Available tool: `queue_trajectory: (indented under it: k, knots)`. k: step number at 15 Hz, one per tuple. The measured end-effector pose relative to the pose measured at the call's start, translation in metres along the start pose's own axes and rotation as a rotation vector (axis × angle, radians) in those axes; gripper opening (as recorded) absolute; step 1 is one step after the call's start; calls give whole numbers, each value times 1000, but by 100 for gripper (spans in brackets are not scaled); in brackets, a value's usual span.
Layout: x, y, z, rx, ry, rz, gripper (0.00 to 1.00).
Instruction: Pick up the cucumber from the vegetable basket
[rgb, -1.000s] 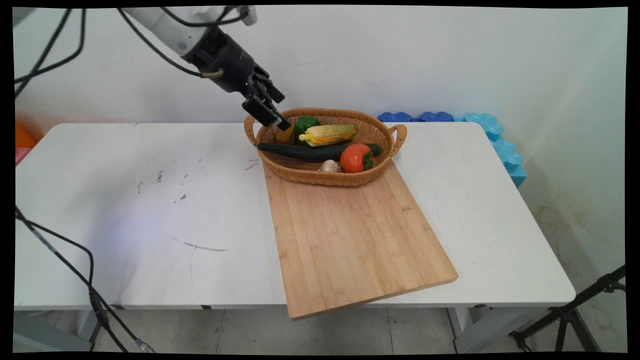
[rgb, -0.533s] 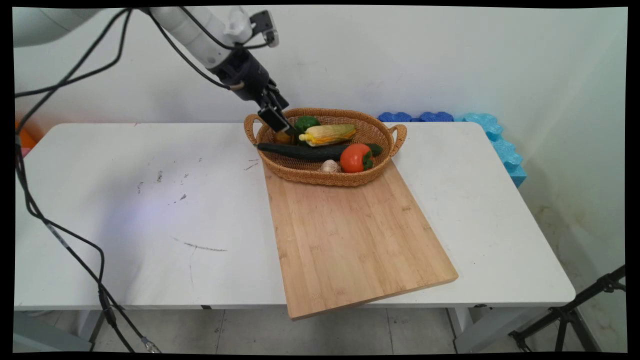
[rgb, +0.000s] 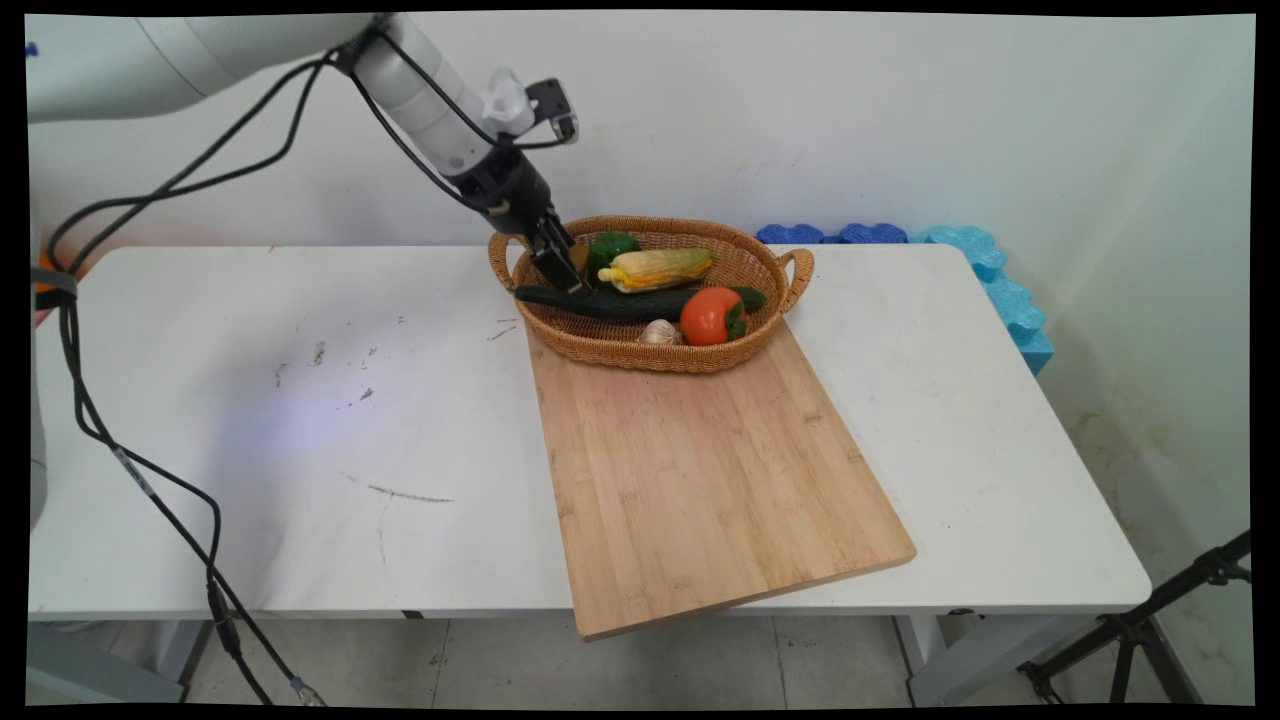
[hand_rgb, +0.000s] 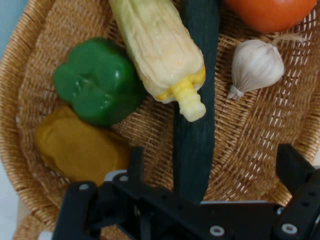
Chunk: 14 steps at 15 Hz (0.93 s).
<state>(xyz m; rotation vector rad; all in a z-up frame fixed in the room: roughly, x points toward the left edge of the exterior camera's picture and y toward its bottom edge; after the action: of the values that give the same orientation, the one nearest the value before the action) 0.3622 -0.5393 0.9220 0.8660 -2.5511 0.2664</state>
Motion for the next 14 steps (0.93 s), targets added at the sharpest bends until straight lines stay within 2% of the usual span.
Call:
queue_trajectory:
  k: [6, 14]
  knots:
    - [-1, -4, 28, -7, -24, -19, 100]
    - [1, -5, 52, -12, -31, -30, 100]
